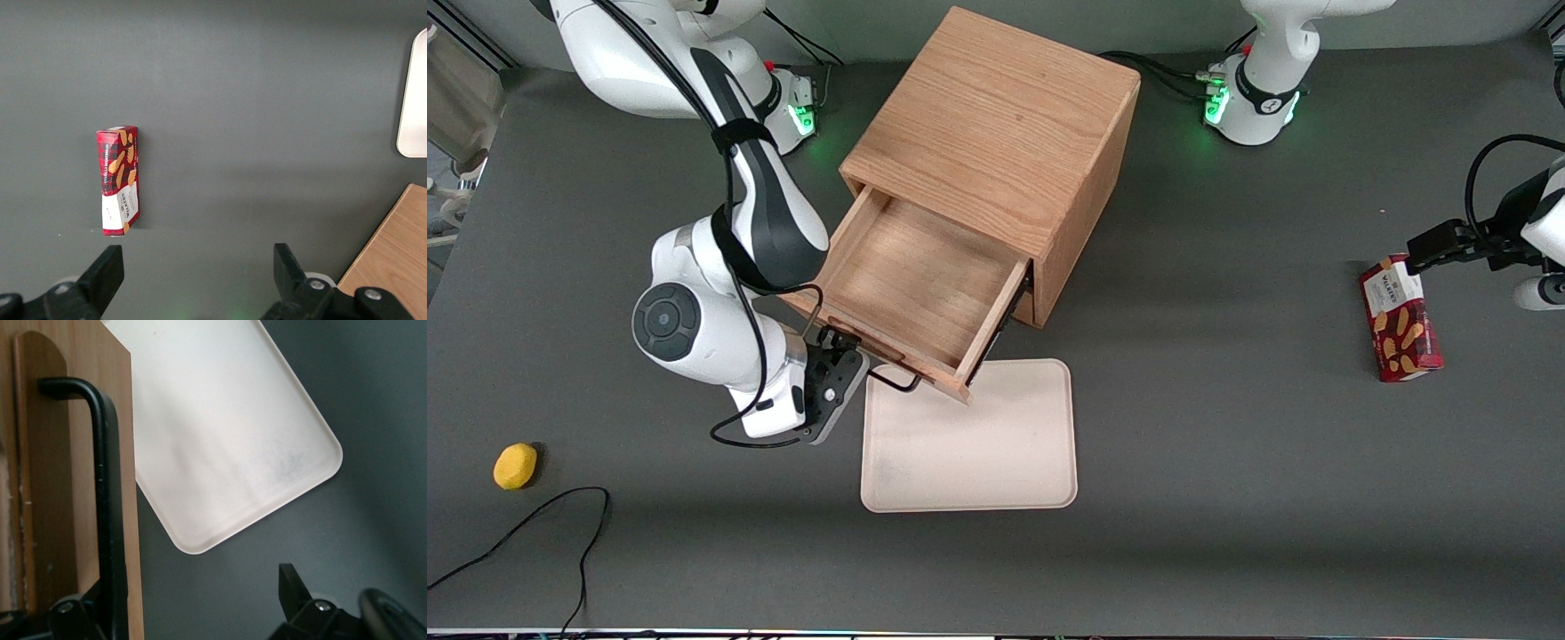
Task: Open upper drawer
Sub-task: 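Keep pulling the drawer further out with the right gripper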
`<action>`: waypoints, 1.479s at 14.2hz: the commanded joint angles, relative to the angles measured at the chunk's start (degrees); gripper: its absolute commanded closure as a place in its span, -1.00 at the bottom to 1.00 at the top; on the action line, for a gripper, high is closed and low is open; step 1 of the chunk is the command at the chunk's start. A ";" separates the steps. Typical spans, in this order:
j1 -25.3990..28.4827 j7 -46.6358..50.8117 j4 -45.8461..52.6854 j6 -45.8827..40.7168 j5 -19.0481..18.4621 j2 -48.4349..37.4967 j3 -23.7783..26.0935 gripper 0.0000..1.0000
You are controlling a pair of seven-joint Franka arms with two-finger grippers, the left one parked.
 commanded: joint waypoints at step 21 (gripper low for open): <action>-3.77 -5.19 5.43 -1.84 0.95 3.43 0.75 -1.00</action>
